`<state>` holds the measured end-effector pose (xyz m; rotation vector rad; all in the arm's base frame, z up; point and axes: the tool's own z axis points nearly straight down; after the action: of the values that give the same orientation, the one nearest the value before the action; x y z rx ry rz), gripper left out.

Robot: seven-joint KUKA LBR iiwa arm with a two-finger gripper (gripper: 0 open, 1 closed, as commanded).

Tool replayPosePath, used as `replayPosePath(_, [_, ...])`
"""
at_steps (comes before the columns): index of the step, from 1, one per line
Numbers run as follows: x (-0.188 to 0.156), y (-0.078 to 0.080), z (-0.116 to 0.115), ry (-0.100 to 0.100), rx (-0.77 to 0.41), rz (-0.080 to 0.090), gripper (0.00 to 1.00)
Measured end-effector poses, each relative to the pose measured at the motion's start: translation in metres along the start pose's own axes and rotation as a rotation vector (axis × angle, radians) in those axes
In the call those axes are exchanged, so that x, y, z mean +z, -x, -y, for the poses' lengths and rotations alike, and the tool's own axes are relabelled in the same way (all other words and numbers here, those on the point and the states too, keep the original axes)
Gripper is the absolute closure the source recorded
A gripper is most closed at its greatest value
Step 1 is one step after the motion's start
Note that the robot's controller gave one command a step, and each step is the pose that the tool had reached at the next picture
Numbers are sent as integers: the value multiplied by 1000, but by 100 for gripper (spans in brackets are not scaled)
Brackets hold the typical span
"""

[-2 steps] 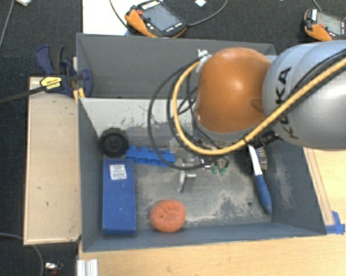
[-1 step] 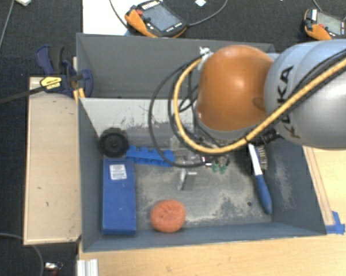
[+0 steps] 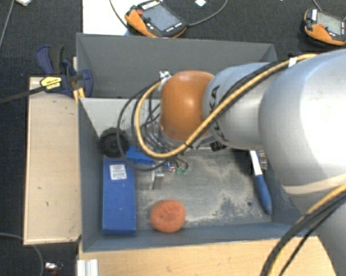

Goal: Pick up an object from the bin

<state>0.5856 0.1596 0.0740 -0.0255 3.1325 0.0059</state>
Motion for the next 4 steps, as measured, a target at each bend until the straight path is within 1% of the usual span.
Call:
replayPosePath(1, [-87, 6, -24, 1, -63, 6, 0])
replayPosePath(2, [-26, -8, -14, -3, 76, -10, 0])
replayPosePath(3, [2, 3, -17, 4, 114, 15, 0])
replayPosePath(4, [-1, -1, 0, 2, 148, 9, 100])
